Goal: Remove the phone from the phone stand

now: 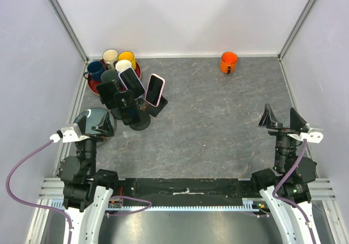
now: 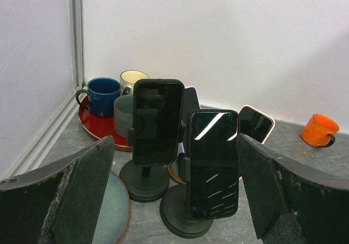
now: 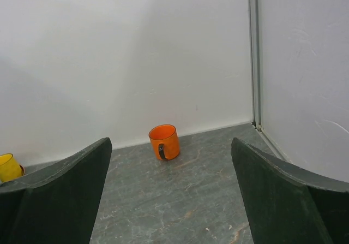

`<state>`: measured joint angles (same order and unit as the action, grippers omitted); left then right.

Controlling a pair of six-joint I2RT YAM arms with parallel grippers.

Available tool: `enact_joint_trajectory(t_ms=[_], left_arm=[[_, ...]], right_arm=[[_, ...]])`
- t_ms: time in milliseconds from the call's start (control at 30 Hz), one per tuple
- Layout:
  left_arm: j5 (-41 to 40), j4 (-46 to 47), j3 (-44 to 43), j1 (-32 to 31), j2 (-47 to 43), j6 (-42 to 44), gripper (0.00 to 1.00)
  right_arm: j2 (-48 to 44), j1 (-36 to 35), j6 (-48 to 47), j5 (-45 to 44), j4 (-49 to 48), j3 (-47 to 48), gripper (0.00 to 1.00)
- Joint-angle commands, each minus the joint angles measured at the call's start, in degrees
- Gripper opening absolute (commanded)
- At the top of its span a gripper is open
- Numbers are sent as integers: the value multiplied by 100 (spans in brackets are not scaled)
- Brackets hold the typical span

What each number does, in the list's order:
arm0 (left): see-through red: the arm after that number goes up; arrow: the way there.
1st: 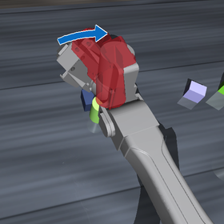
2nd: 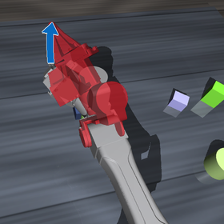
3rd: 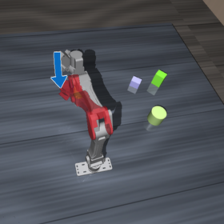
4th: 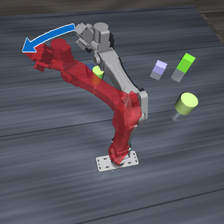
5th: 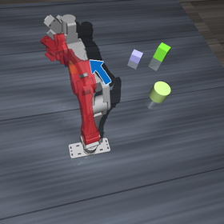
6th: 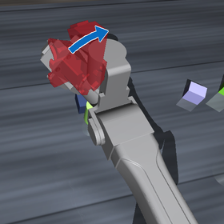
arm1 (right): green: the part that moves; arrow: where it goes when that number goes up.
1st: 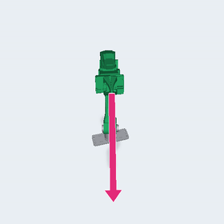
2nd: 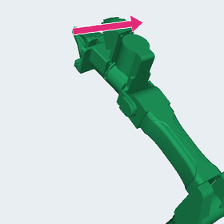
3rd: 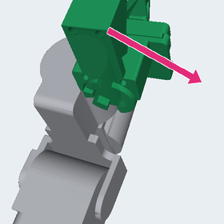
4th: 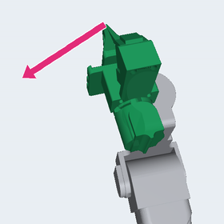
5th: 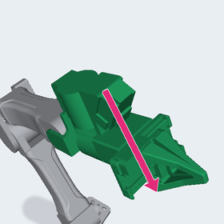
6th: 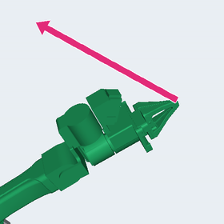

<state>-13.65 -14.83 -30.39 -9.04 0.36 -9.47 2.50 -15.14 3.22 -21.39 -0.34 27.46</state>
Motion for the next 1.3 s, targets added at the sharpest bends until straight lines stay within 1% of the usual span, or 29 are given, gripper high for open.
enact_joint_trajectory(t_ms=[0, 200, 333, 433, 500, 600, 633, 700, 800, 900, 967, 1067, 1100, 1167, 1200, 1233, 1267], left_arm=[[-103, 182, -37, -45, -511, -19, 100], [-103, 121, -63, -89, -519, -54, 100], [-85, -11, -98, -89, -528, -159, 100], [-216, -55, -90, -98, -519, -335, 100], [-270, -90, -107, -98, -502, -432, 100], [-427, -336, -160, -98, -388, -809, 100], [-463, -406, -204, -89, -335, -1124, 100], [-402, -608, -248, -98, -169, -1485, 100], [-288, -723, -292, -98, 209, -1697, 100], [-147, -775, -336, -98, 586, -1698, 100], [-155, -846, -380, -89, 719, -1681, 100], [-191, -916, -380, -89, 852, -1654, 100], [-182, -916, -362, -98, 852, -1645, 100], [-121, -943, -336, -89, 843, -1645, 100], [-94, -969, -318, -98, 834, -1619, 100], [-85, -1013, -327, -98, 843, -1593, 100], [-85, -1030, -327, -98, 852, -1566, 100]], right_arm=[[75, 28, 82, 126, -63, 198, 98], [365, 28, 108, 1056, -124, 277, 98], [567, 20, 187, 1426, -116, 347, 98], [733, 28, 196, 2006, -63, 435, 98], [822, 28, 283, 2112, -54, 470, 98], [875, 28, 389, 2121, -45, 471, 98], [875, 20, 416, 2130, -45, 462, 98], [892, 11, 460, 2121, -10, 462, 98], [927, -16, 521, 2358, 7, 462, 98], [1041, -77, 609, 2507, 16, 497, 98], [1164, -121, 592, 2604, 217, 628, 98], [1647, -174, 592, 2990, 464, 944, 98], [1979, -183, 592, 3391, 517, 1041, 98], [2332, -191, 609, 3842, 658, 1313, 98], [2682, -183, 714, 4174, 658, 1393, 98], [2851, -191, 810, 4247, 684, 1524, 98], [3026, -191, 864, 4518, 667, 1569, 98]])
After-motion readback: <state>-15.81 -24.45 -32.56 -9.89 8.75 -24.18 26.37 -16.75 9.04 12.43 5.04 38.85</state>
